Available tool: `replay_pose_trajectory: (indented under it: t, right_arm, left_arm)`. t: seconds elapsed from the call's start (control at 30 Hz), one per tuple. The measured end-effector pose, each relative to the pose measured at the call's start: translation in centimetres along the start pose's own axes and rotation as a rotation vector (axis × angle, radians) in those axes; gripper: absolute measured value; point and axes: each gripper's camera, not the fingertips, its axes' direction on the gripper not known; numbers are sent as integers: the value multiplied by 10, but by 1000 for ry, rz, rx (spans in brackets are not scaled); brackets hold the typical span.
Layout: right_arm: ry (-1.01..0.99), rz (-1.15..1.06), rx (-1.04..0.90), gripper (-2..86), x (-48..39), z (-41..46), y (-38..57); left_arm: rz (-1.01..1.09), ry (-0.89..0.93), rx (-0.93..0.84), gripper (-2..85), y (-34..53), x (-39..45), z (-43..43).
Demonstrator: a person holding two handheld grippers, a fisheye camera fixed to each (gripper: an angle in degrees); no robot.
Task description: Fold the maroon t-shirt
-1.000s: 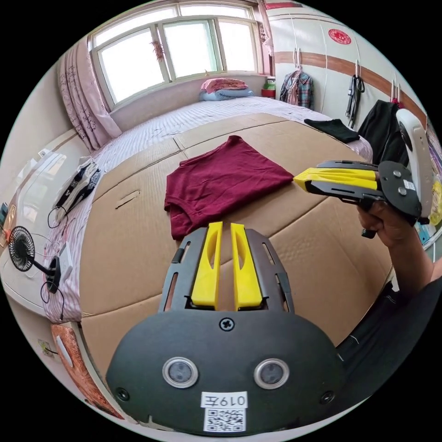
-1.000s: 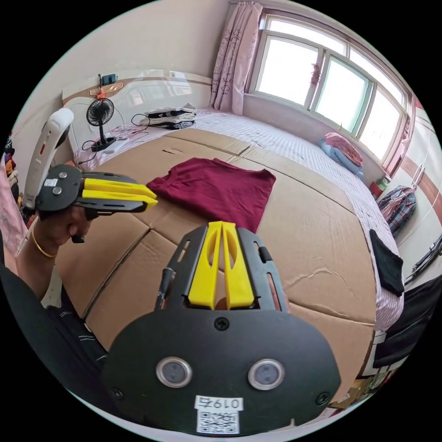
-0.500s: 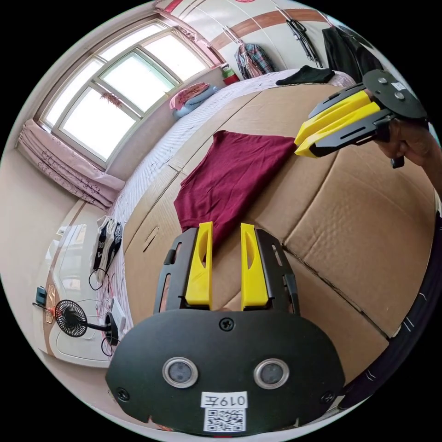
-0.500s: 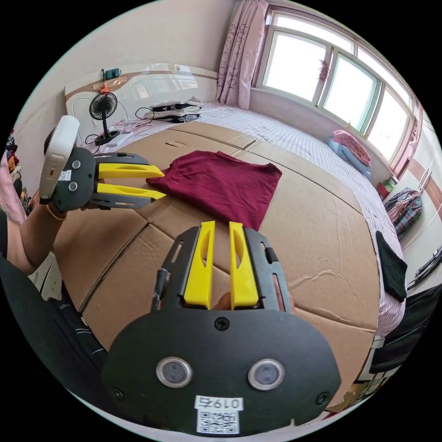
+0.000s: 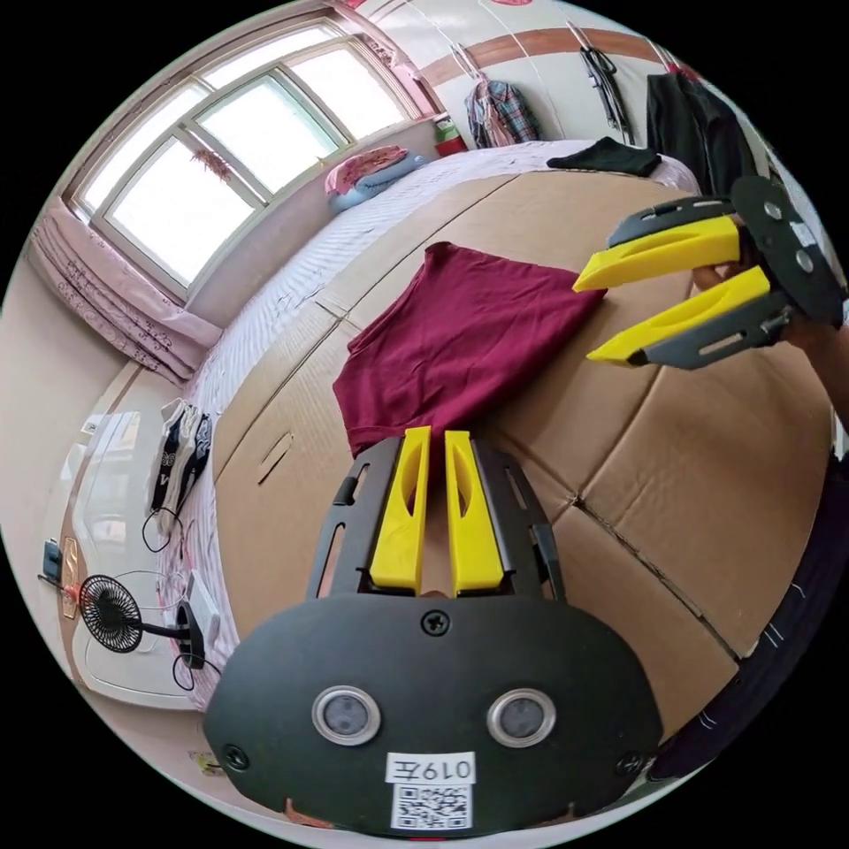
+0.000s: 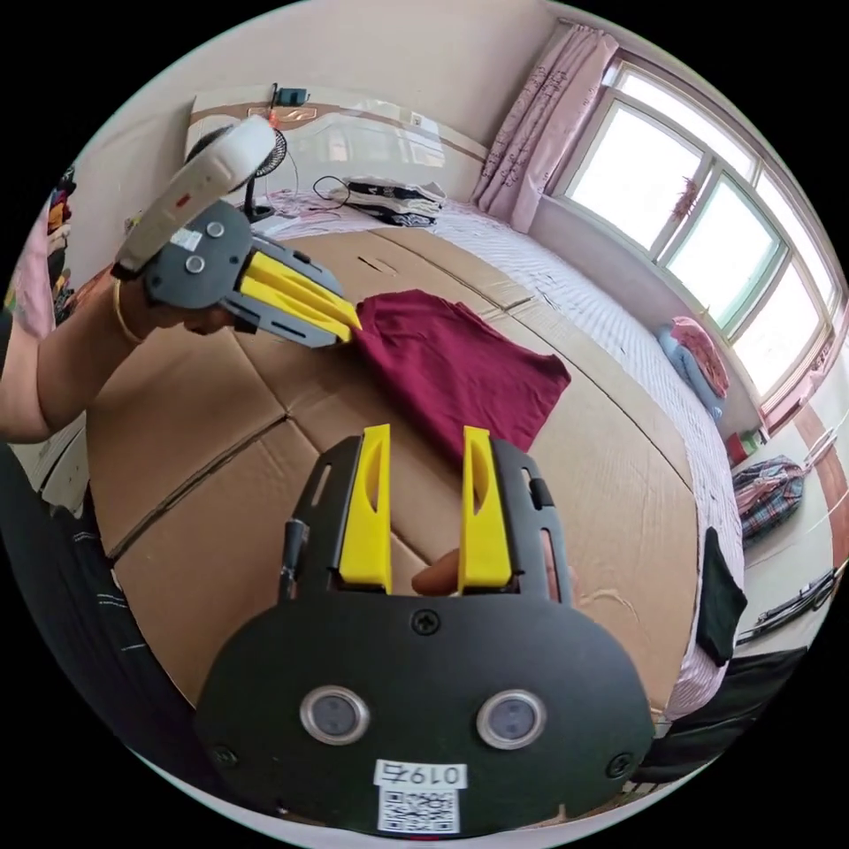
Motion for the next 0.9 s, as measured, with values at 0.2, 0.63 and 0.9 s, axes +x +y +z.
replay_pose_trajectory:
  t: [0.2,0.63,0.9]
  right_arm:
    - [203,-178,-32,120,-44,10,-33]
    - [288,-308,-136,13,-124,-10,-87]
    - [242,-289,-165,6,-156,-53,-132]
  left_arm:
    - [-80,115,59,11,-9,-55,-15]
    - [-234,132,9,19,3,-110,-9]
    - [-476,63,10,100,20,-114,-31]
